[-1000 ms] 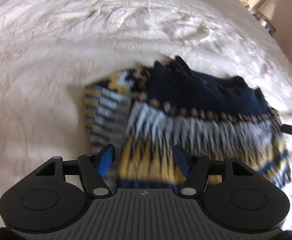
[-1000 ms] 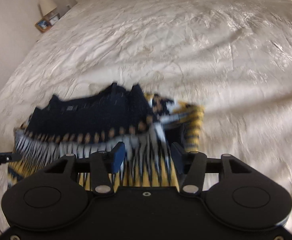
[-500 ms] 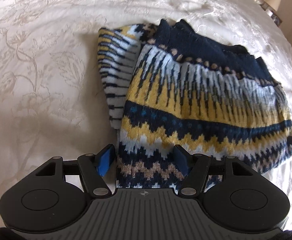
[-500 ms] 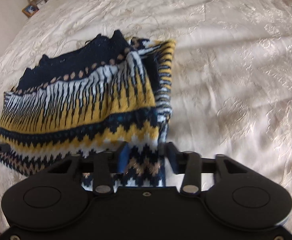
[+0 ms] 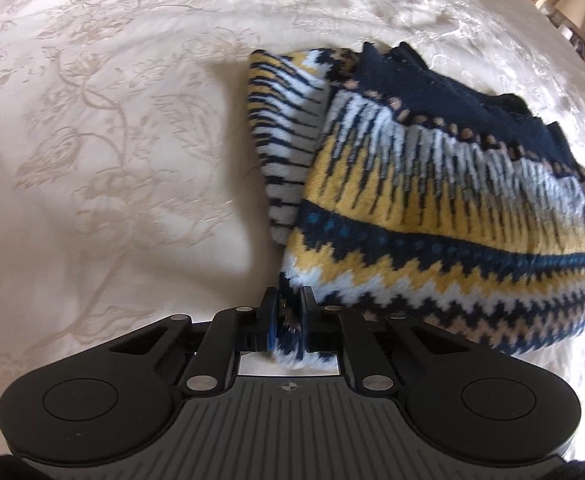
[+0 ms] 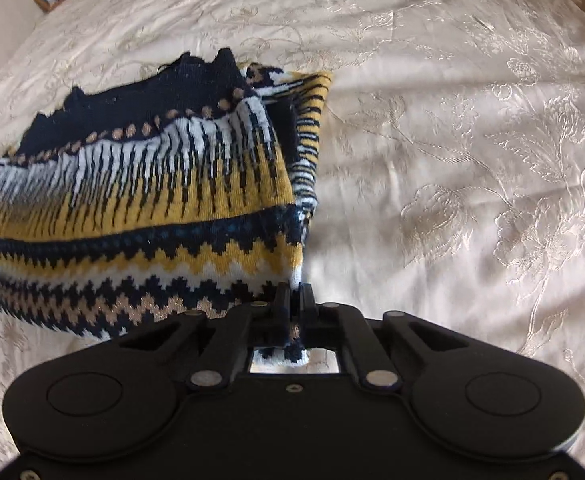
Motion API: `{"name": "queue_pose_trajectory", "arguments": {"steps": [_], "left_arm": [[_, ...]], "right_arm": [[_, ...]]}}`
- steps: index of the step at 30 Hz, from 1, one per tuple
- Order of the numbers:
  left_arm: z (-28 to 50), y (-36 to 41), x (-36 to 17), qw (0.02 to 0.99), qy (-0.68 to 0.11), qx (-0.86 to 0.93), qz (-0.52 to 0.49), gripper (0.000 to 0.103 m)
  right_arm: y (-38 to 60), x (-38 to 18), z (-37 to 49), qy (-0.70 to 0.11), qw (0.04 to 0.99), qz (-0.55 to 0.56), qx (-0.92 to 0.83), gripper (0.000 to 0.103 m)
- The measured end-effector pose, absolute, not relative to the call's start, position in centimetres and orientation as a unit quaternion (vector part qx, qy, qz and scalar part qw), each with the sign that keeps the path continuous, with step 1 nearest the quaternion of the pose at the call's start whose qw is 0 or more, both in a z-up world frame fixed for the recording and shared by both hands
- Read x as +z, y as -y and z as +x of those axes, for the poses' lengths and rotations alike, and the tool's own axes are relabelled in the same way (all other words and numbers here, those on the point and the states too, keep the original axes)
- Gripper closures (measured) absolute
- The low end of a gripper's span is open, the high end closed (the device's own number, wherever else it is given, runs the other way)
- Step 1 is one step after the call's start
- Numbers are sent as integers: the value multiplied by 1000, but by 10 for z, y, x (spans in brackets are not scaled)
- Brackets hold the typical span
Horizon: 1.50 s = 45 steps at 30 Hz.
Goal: Fold small clothes
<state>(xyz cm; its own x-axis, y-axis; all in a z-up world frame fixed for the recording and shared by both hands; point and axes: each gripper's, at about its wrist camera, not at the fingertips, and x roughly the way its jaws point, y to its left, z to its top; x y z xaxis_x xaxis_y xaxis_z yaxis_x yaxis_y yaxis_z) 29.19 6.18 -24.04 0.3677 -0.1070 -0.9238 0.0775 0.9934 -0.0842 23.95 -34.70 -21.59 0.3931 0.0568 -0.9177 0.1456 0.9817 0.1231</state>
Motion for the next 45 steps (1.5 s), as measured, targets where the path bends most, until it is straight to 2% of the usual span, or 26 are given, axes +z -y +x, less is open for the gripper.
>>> {"name": "queue_pose_trajectory", "arguments": {"steps": [5,7,8,9,10,11,12,17,20,30,34,38,45], "left_arm": [[290,-64,-233,827,-558,-61,-9,89],[284,-61,-220,836,-546,-53,-2,89],[279,-59,-210,845,-533,-49,3,88],[274,-56,-200,853,-520,-46,9,86],[269,-52,-191,861,-507,-48,14,80],[265,-48,-182,866,-497,-52,17,75],[262,-42,-176,870,-490,-59,19,74],[275,-1,-166,865,-492,-97,22,73],[291,23,-169,858,-503,-103,7,73],[359,100,-200,838,-532,-119,22,72],[385,117,-223,824,-556,-107,36,72],[398,126,-246,808,-579,-97,55,68],[400,131,-253,808,-579,-91,65,63]], "right_arm": [[347,-214,237,-543,832,113,-27,93],[349,-206,233,-531,838,127,-22,80],[350,-202,230,-524,841,133,-21,78],[352,-197,227,-516,845,137,-20,62],[353,-193,224,-509,849,140,-20,43],[354,-190,223,-502,853,143,-21,35],[355,-187,221,-495,856,146,-21,27],[355,-185,227,-491,857,154,-13,28],[355,-188,232,-491,855,164,-8,24],[368,-194,250,-485,855,184,-7,21],[378,-202,267,-485,853,194,0,14],[385,-215,284,-492,847,203,11,9],[391,-245,308,-517,823,235,31,4]]}}
